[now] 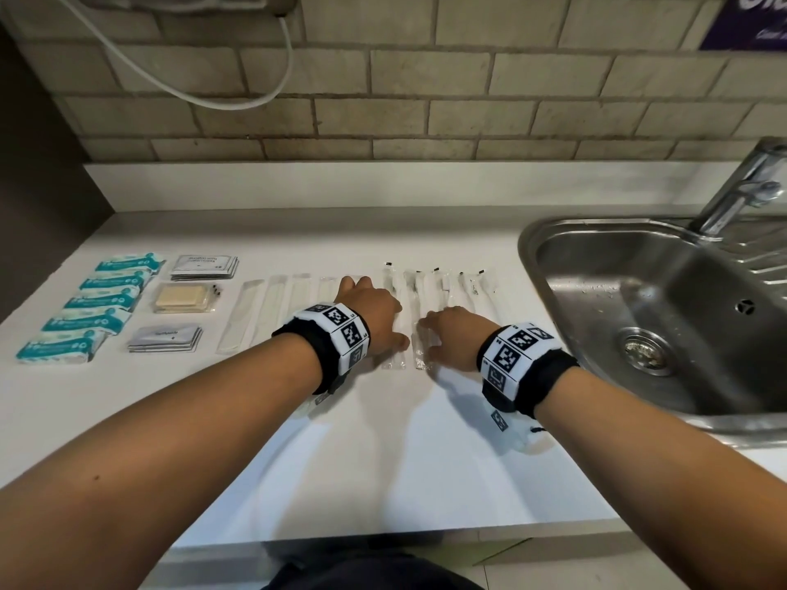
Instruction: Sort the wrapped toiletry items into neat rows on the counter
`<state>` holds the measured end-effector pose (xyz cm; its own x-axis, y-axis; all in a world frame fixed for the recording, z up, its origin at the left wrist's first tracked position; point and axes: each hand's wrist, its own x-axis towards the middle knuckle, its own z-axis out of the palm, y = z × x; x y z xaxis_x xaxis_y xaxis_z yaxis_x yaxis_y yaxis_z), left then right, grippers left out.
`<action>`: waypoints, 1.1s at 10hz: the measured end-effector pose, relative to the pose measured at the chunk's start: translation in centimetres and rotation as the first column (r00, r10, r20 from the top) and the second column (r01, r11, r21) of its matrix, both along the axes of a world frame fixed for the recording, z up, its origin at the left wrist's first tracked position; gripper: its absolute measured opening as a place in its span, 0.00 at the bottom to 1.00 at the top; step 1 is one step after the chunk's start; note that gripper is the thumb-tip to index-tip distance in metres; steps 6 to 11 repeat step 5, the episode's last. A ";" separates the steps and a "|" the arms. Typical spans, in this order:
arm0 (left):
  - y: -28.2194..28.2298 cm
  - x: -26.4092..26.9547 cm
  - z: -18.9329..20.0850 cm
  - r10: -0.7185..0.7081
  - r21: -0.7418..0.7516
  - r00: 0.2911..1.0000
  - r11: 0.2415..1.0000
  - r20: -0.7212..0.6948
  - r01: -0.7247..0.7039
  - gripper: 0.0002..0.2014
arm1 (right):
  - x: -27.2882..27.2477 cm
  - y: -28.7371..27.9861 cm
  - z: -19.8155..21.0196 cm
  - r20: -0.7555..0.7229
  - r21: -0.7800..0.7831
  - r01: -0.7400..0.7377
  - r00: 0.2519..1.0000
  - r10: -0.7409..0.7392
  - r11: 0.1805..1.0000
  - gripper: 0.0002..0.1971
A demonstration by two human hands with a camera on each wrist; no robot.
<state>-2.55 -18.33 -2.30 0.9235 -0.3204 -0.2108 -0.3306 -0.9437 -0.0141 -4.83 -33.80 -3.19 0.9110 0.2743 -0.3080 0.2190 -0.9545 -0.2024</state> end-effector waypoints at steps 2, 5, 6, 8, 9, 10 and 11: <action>0.1 -0.1 0.8 -0.037 -0.019 0.999 0.999 0.040 0.038 0.32 | -0.1 -0.1 0.5 0.010 0.004 0.016 1.000 -0.016 1.000 0.22; 0.8 -2.5 2.1 -0.129 -0.186 0.991 0.973 0.040 0.134 0.33 | -1.8 -0.5 2.0 0.014 0.008 0.038 0.999 -0.038 0.999 0.31; 0.8 -2.5 2.1 -0.129 -0.186 0.991 0.973 0.040 0.134 0.33 | -1.8 -0.5 2.0 0.014 0.008 0.038 0.999 -0.038 0.999 0.31; 0.8 -2.5 2.1 -0.129 -0.186 0.991 0.973 0.040 0.134 0.33 | -1.8 -0.5 2.0 0.014 0.008 0.038 0.999 -0.038 0.999 0.31; 0.8 -2.5 2.1 -0.129 -0.186 0.991 0.973 0.040 0.134 0.33 | -1.8 -0.5 2.0 0.014 0.008 0.038 0.999 -0.038 0.999 0.31; 0.8 -2.5 2.1 -0.129 -0.186 0.991 0.973 0.040 0.134 0.33 | -1.8 -0.5 2.0 0.014 0.008 0.038 0.999 -0.038 0.999 0.31; 0.8 -2.5 2.1 -0.129 -0.186 0.991 0.973 0.040 0.134 0.33 | -1.8 -0.5 2.0 0.014 0.008 0.038 0.999 -0.038 0.999 0.31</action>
